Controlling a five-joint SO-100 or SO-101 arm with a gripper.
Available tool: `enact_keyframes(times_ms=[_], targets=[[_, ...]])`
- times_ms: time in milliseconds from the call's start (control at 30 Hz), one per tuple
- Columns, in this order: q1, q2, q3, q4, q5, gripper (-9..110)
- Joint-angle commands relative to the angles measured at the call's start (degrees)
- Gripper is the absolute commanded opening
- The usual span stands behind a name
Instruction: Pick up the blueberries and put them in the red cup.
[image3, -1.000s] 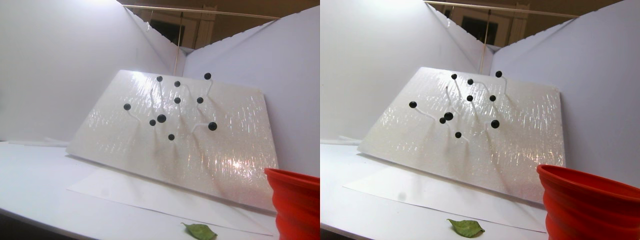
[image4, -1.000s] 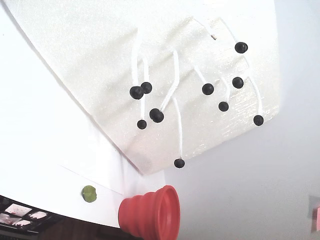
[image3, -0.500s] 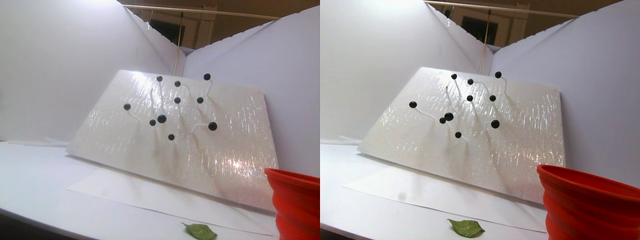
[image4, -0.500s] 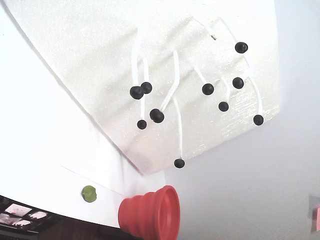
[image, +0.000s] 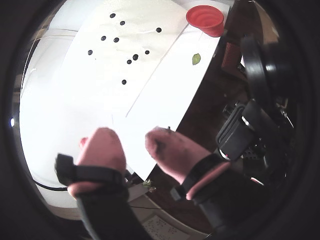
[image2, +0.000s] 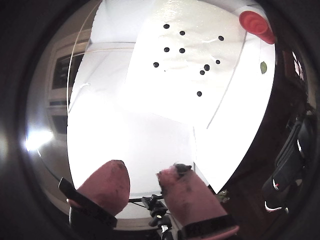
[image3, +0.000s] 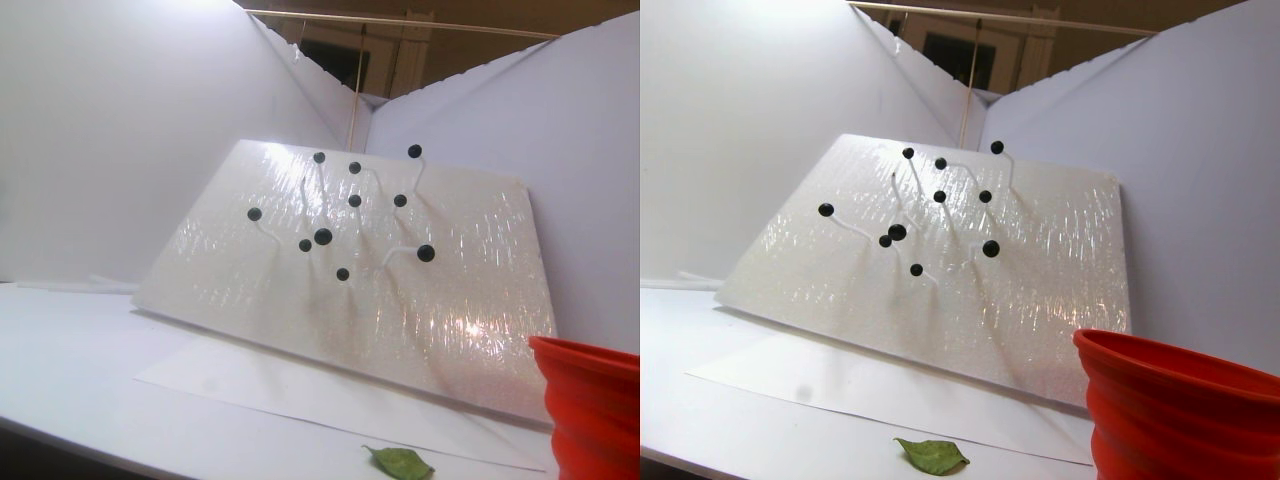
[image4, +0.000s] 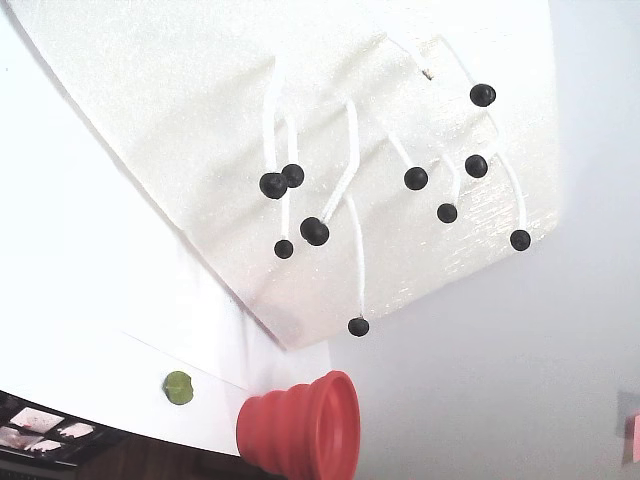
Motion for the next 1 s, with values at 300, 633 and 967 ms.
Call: enact_keyframes(times_ms=[300, 633, 967], targets=[[0.3, -0.1, -0.3, 0.2, -0.4, 12], [1.6, -0.5, -0.3, 0.3, -0.4, 12], [5.1, -0.3, -0.3, 0.1, -0.4, 12]])
